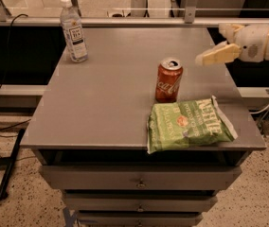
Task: Move coke can near green jalapeno chip bag
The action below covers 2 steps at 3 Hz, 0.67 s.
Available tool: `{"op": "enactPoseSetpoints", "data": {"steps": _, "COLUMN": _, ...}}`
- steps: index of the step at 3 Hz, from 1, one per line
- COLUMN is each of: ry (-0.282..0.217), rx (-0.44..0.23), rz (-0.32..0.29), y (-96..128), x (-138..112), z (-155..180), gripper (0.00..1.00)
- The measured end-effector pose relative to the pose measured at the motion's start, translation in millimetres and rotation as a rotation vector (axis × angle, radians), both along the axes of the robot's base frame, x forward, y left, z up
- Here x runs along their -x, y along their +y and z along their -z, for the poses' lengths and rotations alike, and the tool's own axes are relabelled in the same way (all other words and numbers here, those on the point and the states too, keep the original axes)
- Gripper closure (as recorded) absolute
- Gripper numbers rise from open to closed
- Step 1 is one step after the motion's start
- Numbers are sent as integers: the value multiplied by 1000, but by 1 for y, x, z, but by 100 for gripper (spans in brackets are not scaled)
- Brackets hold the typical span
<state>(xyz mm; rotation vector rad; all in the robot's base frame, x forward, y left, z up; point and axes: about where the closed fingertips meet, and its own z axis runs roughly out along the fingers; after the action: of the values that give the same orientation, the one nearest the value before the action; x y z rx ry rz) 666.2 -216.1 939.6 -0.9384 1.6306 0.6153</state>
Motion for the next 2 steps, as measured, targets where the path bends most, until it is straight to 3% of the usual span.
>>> {"op": "enactPoseSetpoints", "data": {"steps": 1, "ry": -102, "rx": 21, "rz": 65, "y": -31, "x": -30, "z": -37, "gripper": 0}}
{"op": "enactPoseSetpoints", "data": {"steps": 2, "ry": -140, "rx": 19, "rz": 86, "y": -40, "x": -34, "z": -56, "gripper": 0}}
